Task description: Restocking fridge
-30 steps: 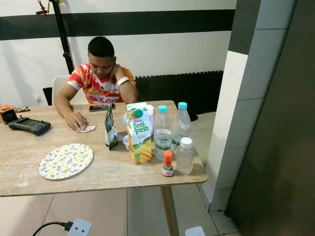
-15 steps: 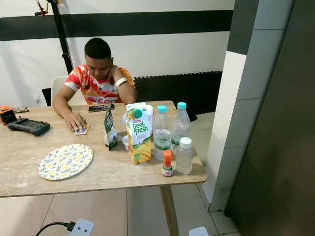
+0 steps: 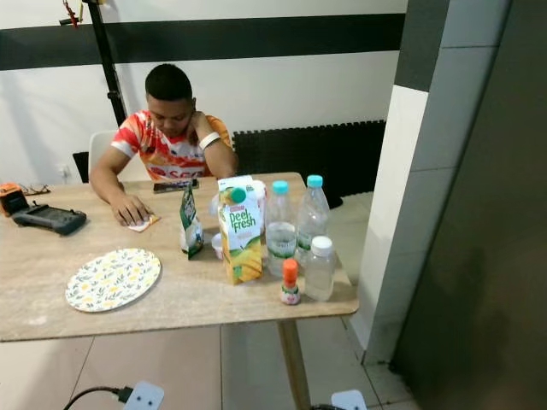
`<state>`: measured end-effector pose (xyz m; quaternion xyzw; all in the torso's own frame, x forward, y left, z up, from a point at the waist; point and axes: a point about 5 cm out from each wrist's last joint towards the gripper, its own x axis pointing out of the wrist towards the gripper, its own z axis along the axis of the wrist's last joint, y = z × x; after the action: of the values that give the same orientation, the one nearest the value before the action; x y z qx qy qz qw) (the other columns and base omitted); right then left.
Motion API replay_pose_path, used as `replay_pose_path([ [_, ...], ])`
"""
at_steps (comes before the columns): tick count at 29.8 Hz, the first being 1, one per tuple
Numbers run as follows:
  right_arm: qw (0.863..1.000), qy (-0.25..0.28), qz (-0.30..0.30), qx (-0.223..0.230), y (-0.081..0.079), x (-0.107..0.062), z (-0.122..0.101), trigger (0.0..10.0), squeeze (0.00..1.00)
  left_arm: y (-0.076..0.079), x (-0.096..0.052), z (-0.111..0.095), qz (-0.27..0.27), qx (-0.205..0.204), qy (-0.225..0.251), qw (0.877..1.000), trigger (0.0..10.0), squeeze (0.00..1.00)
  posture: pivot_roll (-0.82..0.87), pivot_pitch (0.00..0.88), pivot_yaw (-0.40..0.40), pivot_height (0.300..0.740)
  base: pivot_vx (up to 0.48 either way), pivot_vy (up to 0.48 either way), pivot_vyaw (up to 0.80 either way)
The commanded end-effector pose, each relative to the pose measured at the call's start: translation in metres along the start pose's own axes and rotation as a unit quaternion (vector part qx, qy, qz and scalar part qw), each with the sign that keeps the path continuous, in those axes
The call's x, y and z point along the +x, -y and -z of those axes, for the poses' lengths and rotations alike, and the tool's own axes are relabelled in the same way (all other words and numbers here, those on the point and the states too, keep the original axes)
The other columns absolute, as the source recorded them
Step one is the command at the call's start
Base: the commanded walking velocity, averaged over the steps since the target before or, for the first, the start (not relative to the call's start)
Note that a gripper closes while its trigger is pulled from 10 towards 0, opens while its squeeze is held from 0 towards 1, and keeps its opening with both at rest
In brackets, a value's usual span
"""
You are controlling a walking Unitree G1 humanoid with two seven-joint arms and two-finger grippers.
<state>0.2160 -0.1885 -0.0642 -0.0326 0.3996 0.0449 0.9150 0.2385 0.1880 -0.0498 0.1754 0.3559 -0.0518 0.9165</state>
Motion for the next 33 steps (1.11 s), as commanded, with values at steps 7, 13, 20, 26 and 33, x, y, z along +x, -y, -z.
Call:
replay_pose_path([
  [7,0.988,0.095,-0.116,-0.029,-0.004,0.006,-0.068,10.0,0.0,-0.03,-0.002,0.0,-0.019,0.007,0.008,1.0,10.0,0.0,-0.09,0.057,0.048,0.74,0.0,0.0,0.0],
  [13,0.966,0.12,-0.209,-0.09,-0.014,0.002,-0.092,10.0,0.0,-0.023,-0.002,-0.002,-0.015,0.006,0.031,0.999,10.0,0.0,-0.09,0.078,0.029,0.74,0.0,0.0,0.0],
  [20,0.93,0.143,-0.325,-0.095,-0.028,-0.007,-0.111,10.0,0.0,-0.017,-0.005,-0.001,-0.012,0.013,0.051,0.999,10.0,0.0,-0.08,0.098,0.02,0.74,0.0,0.0,0.0],
  [26,0.856,0.181,-0.481,-0.058,-0.038,-0.038,-0.145,10.0,0.0,-0.02,-0.005,-0.009,-0.018,0.011,0.08,0.997,10.0,0.0,-0.08,0.104,0.008,0.74,0.0,0.0,0.0],
  [33,0.801,0.262,-0.538,-0.006,-0.034,-0.069,-0.189,10.0,0.09,-0.011,-0.01,-0.023,0.036,0.034,0.152,0.987,10.0,0.0,-0.09,0.107,0.015,0.74,0.0,0.0,0.0],
])
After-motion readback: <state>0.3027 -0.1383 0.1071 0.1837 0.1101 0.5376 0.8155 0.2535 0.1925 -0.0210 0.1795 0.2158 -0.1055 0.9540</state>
